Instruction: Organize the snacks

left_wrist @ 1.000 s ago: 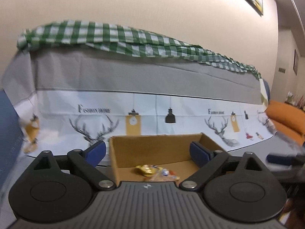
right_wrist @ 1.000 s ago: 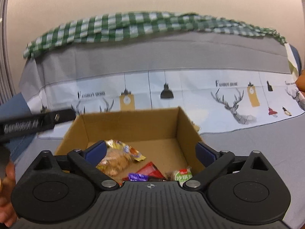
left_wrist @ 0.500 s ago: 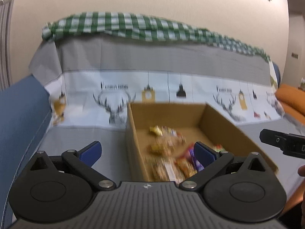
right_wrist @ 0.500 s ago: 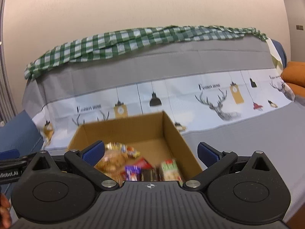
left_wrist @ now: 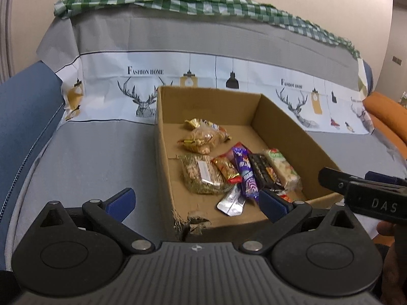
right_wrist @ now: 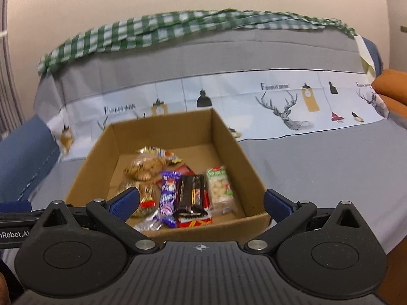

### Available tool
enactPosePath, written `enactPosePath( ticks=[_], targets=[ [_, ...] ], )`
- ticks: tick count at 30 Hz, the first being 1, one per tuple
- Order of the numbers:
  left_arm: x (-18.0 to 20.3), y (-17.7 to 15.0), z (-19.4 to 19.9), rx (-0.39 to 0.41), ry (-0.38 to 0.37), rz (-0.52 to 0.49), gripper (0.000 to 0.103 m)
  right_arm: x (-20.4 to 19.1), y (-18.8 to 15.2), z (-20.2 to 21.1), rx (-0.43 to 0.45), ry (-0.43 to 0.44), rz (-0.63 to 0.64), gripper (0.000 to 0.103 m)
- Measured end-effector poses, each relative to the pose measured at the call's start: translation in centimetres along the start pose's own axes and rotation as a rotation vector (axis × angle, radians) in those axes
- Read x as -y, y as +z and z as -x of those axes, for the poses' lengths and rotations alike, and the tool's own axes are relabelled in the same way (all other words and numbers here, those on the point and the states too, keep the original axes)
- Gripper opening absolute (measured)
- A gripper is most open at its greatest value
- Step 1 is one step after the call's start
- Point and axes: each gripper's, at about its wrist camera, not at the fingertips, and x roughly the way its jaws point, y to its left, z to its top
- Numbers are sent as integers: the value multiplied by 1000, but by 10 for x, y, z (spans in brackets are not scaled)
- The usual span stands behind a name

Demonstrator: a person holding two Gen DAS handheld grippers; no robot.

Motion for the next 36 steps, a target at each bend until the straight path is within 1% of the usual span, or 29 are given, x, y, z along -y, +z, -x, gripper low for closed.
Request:
enactPosePath(
  ticks=[3, 6, 36],
  targets=[
    [0, -1, -6, -23, 13, 14, 103, -9, -2, -4, -18, 2, 35, 102],
    [-2, 0, -9, -36, 13, 31, 103, -11, -2, -5, -18, 0, 38, 102],
    [-1, 0, -13, -51, 27, 23, 103, -12, -2, -11, -36, -4, 42, 102]
  ],
)
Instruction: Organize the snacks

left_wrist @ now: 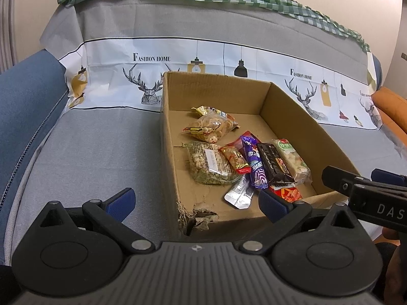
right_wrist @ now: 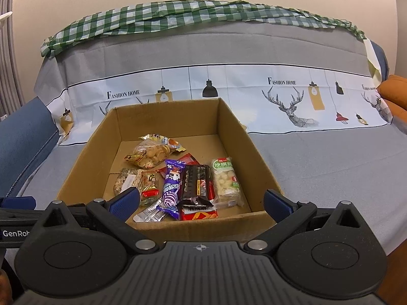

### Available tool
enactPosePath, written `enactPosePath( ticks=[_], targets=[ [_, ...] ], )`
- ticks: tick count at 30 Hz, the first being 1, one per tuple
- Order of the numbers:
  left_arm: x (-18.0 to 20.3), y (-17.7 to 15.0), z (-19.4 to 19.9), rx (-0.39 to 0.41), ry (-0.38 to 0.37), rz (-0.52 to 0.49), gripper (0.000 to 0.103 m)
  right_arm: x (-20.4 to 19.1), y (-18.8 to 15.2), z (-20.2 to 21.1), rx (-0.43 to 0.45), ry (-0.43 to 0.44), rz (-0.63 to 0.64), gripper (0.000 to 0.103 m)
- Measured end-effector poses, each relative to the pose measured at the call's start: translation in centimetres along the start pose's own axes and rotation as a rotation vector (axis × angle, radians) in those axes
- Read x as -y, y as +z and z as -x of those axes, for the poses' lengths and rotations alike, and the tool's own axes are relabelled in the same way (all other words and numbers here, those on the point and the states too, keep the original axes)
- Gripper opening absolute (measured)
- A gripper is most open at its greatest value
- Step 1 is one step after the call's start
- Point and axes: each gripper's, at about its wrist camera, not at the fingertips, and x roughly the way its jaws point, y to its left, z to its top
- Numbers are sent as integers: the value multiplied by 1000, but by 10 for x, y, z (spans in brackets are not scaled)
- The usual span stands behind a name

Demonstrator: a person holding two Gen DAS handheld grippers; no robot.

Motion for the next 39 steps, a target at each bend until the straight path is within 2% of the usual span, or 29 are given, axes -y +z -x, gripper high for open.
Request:
enactPosePath(
  ticks=[32, 39],
  targets=[
    [2, 1, 0, 7, -12, -9, 103, 1, 0, 0, 1, 1, -5, 102],
    [-2, -3, 3, 32, -55, -9, 103, -1, 3, 2, 1, -1, -8, 102]
  ],
)
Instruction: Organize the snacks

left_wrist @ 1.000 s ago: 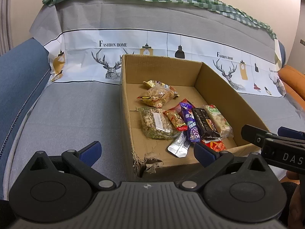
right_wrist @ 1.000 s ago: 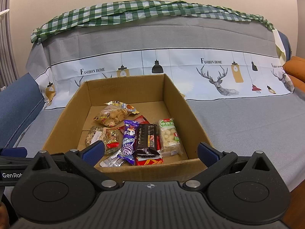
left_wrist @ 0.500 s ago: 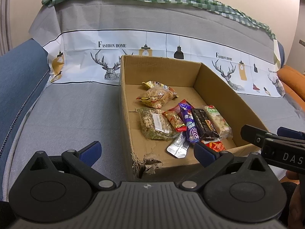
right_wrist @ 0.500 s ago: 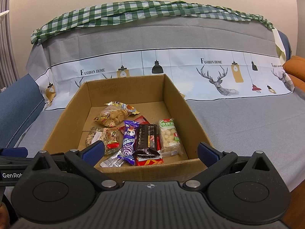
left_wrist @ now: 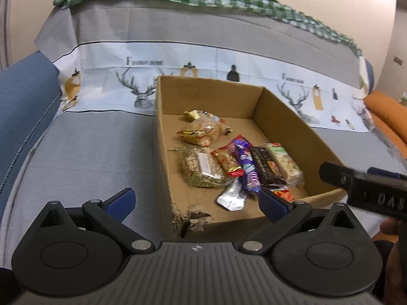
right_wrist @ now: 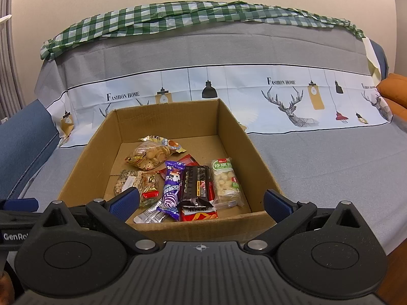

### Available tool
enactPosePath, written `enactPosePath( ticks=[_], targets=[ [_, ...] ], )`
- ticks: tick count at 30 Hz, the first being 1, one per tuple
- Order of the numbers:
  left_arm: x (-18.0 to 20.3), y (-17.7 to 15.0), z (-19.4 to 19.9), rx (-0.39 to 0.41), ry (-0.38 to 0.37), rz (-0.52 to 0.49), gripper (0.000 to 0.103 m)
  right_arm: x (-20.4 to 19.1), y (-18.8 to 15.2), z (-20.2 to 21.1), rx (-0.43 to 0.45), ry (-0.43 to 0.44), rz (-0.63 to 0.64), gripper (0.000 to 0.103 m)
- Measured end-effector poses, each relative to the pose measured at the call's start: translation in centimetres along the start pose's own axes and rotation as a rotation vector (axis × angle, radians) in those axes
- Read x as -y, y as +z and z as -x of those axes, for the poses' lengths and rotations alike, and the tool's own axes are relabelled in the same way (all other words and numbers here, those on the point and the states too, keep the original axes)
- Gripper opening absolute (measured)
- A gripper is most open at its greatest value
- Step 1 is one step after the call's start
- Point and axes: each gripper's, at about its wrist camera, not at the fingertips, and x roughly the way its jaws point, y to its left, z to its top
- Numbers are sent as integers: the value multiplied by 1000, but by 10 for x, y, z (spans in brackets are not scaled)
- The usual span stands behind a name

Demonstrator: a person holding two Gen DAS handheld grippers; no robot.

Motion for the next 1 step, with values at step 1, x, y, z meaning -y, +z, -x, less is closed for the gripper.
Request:
enactPosePath(
  ticks=[1],
  targets=[
    [2, 0, 2, 13, 4, -19, 103, -1, 2, 2, 7, -2, -3, 102]
  ],
)
